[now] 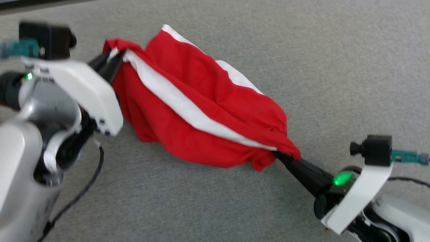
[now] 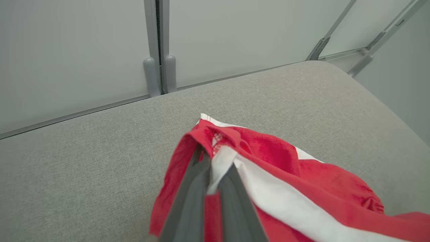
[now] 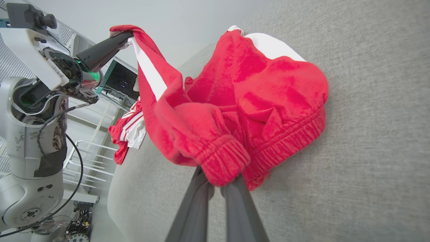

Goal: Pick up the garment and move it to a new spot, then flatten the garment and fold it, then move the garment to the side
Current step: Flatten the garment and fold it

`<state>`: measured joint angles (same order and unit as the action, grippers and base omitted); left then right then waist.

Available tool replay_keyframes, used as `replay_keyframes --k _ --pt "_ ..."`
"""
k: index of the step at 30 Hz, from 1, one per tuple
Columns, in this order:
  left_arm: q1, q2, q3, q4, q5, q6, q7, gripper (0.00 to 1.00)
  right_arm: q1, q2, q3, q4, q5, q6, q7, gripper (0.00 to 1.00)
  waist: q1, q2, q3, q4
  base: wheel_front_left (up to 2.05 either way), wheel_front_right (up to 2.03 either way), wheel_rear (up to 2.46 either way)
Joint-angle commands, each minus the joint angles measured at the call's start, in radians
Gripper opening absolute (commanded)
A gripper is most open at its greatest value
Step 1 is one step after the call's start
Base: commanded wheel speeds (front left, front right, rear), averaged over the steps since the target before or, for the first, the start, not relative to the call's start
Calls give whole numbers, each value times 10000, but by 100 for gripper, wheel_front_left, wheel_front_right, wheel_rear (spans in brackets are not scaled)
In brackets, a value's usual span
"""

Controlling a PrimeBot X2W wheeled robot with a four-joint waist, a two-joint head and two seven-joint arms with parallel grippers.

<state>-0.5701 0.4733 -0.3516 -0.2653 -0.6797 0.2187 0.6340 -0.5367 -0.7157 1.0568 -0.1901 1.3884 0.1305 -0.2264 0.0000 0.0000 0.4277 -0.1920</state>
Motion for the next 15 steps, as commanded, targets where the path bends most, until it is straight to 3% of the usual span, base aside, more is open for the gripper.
replay_keyframes --k 1,7,15 --pt "-568 -33 -66 358 -64 -88 246 0 -329 119 -37 98 281 5 82 0 0 0 542 -560 0 0 0" --pt "-2941 -482 -389 2609 -208 -361 1280 0 -1566 814 -35 618 1164 5 582 0 0 0 1141 -1106 0 0 0" --pt "-4309 -764 -814 5108 162 -691 1331 0 -2120 1268 -126 1261 1623 5 554 0 0 0 1413 -1495 0 0 0"
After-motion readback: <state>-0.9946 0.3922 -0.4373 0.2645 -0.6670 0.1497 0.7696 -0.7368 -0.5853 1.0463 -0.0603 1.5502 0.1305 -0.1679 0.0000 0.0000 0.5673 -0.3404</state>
